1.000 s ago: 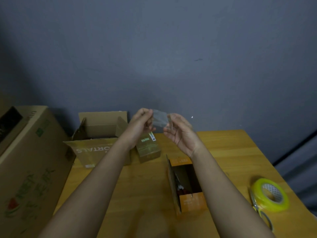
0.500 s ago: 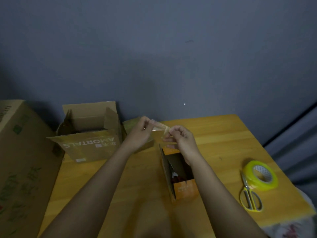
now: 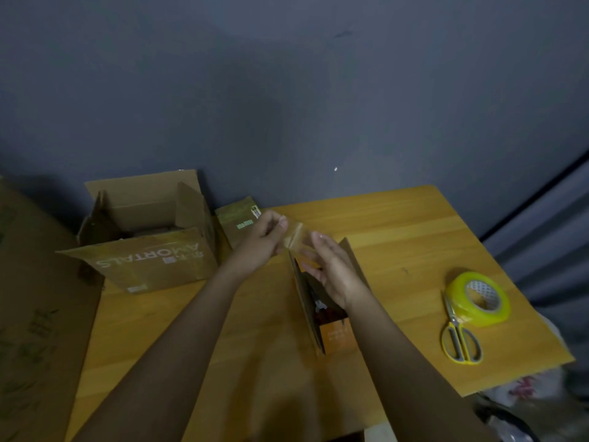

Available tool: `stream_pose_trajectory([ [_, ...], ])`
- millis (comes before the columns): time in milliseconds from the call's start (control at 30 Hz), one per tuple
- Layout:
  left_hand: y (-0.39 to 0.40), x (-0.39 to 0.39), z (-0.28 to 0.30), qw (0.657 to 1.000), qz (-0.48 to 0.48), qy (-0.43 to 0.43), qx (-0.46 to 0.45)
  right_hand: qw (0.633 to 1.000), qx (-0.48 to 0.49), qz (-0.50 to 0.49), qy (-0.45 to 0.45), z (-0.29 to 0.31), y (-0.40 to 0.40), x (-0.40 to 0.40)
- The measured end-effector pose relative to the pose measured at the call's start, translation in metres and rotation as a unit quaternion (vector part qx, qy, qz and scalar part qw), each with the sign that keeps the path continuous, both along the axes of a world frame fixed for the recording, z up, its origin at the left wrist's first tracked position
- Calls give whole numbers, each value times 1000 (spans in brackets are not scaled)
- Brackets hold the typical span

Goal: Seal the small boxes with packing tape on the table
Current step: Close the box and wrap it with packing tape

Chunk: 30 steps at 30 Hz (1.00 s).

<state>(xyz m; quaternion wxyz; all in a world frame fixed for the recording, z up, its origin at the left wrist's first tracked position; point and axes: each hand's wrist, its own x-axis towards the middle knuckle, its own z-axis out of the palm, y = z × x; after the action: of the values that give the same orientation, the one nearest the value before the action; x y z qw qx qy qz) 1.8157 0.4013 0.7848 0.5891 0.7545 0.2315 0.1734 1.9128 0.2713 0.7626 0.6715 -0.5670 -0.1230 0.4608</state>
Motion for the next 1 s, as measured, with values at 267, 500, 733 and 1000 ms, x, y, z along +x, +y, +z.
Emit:
stream_pose_trajectory([
  [267, 2, 12, -18, 1000, -15, 9, -7, 993, 24, -99, 60, -9, -13, 3],
  [500, -7, 26, -25, 999, -36, 22, -14, 977, 78, -57, 189, -13, -30, 17],
  [733, -5, 34, -32, 998, -41, 50, -3, 979, 70, -33, 188, -20, -46, 25],
  [1000, -6, 36, -35, 998, -43, 46, -1, 978, 34, -14, 204, -25, -46, 22],
])
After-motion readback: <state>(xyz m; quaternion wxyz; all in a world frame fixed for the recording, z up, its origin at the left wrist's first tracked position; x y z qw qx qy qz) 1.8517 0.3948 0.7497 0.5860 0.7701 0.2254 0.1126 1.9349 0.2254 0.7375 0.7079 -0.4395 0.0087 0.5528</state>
